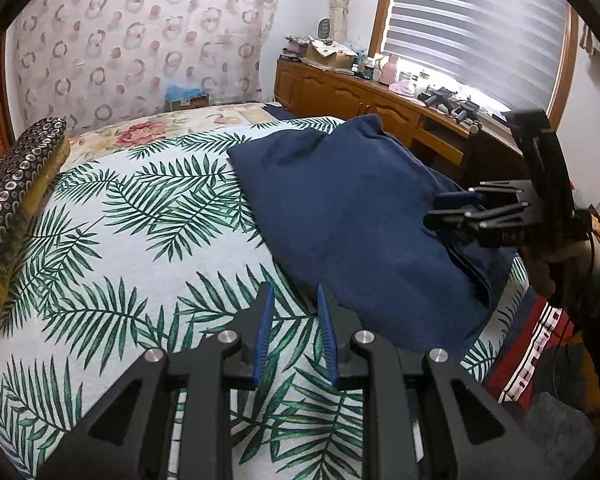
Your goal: Fold small clothes
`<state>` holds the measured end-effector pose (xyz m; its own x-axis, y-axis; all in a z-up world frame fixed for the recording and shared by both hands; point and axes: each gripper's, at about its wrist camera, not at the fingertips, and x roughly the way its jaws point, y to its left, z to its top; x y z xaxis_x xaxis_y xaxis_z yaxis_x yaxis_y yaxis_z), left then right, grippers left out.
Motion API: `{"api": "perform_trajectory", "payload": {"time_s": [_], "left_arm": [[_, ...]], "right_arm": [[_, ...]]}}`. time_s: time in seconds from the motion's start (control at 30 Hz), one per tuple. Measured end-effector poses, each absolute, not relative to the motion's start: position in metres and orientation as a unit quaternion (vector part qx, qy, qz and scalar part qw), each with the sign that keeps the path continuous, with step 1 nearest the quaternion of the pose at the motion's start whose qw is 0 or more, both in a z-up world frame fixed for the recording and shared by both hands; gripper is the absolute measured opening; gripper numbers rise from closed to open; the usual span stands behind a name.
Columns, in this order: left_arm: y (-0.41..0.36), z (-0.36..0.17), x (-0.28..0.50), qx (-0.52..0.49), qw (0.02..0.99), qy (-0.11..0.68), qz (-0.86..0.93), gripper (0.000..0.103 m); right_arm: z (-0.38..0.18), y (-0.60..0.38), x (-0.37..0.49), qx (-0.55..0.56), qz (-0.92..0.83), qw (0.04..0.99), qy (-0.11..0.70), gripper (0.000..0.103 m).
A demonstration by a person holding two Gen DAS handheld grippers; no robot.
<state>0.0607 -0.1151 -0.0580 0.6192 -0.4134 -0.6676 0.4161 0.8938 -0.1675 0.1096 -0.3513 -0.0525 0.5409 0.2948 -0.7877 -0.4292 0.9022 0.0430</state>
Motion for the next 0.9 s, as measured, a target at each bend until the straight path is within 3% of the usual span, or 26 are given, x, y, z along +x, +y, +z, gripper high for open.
{"api": "perform_trajectory", "payload": {"time_s": [0.27,0.4,0.9], "left_arm": [[-0.117,-0.061,0.06,-0.001,0.897,0.374,-0.234,0.02],[-0.12,-0.061,0.059,0.001,0.897,0.374,-0.236,0.02],[-0.134,-0.058,0.059,0.011,0.894,0.376,-0.243,0.02]], "right_arm": [[-0.063,-0.36,0.084,-0.079,0.207,0.868,0.444,0.05],[-0.064,-0.365,0.074,-0.092,0.209,0.867,0.443,0.009],[-0.042,-0.421,0.019,-0.098,0.161,0.886,0.424,0.004]]}}
